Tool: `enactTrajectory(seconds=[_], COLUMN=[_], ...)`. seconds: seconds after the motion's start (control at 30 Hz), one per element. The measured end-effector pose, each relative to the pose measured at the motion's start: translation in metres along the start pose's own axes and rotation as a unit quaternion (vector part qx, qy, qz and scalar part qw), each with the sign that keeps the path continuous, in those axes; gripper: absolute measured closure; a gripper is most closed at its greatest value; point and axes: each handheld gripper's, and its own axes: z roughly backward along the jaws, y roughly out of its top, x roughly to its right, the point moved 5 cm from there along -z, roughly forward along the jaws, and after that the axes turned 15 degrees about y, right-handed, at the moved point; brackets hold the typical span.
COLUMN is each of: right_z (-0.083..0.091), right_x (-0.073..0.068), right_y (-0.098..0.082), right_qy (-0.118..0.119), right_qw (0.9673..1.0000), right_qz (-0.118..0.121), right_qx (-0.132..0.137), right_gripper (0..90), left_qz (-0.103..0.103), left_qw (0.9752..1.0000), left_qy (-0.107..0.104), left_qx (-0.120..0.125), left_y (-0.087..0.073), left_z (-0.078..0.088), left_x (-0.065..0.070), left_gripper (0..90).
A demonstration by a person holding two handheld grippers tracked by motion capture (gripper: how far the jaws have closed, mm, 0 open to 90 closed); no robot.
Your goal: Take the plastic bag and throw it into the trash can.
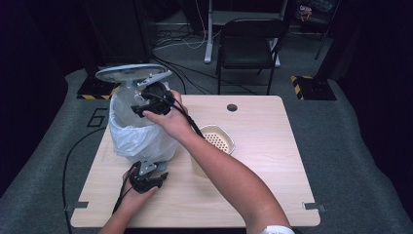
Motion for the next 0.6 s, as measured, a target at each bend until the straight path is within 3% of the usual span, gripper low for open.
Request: enactTrajectory(seconds=[0.07,0.17,0.27,0.37,0.43,0.47,0.53,0.6], right_z=[-0.002,-0.003,-0.004,-0.005,-0.007,-0.007,-0.008,-0.008], right_x=[0.002,0.003,0.002,0.007,0.011,0.012,0.013,0.015], right_y=[-0.001,-0.001,-0.001,-0.002,-0.003,-0.004,-0.006,-0.008], right_qy=[-0.014,-0.022,-0.021,-0.038,-0.039,-0.04,-0.048,-0.045], right_qw=[0.9999,0.9997,0.9997,0.9992,0.9988,0.9988,0.9983,0.9984], right_qz=[0.006,-0.007,-0.01,-0.01,-0.026,-0.026,-0.022,-0.016], right_qx=[-0.004,0.005,0.0,-0.008,-0.015,-0.016,-0.024,-0.029], right_gripper=[34.4,25.4,24.1,21.3,19.2,18.8,17.4,16.9], left_qz=[-0.001,-0.001,0.0,0.001,-0.001,0.004,-0.01,-0.007], left_qw=[1.0,1.0,1.0,1.0,1.0,1.0,0.9999,1.0], left_qy=[0.001,0.0,0.0,0.0,0.0,-0.001,0.0,-0.002], left_qx=[0.0,0.0,0.0,0.0,0.002,-0.001,0.006,0.005], left_y=[0.0,0.0,0.0,0.0,0.0,0.0,0.001,0.001], left_z=[0.0,0.0,0.0,0.0,0.0,0.0,-0.001,-0.001], left_x=[0.0,0.0,0.0,0.0,0.0,0.0,-0.002,-0.001], left_gripper=[45.0,44.9,44.9,45.0,45.0,45.0,45.0,45.0])
